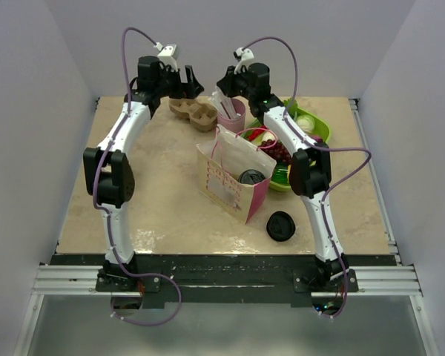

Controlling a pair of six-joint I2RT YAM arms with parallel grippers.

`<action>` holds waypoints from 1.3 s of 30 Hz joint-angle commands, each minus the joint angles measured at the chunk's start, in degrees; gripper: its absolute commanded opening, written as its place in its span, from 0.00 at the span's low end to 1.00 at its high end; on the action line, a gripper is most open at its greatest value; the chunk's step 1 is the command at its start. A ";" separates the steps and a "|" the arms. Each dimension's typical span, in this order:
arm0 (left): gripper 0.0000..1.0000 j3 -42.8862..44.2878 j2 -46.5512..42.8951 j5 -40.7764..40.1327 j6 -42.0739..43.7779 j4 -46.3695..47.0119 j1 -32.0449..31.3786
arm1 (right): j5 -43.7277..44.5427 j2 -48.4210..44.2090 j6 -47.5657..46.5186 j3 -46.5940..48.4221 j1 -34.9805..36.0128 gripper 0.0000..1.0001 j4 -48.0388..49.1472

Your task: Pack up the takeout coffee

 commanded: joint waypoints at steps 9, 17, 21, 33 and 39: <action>1.00 -1.58 -5.35 0.95 1.95 0.28 0.73 | 0.70 -4.77 0.08 -0.01 0.44 0.00 2.37; 1.00 -2.72 -6.93 1.83 1.51 0.72 0.73 | 2.10 -11.37 -1.23 -3.61 0.70 0.00 6.07; 1.00 -4.57 -8.51 1.74 1.16 1.07 0.73 | 4.12 -16.98 -2.03 -6.51 1.05 0.00 5.71; 1.00 -11.42 -14.57 1.92 -0.68 2.56 0.73 | 2.62 -33.33 -1.76 -10.37 1.14 0.00 0.71; 1.00 -14.32 -16.86 1.13 -1.13 2.56 0.73 | 2.29 -40.28 -2.56 -14.69 1.14 0.00 2.47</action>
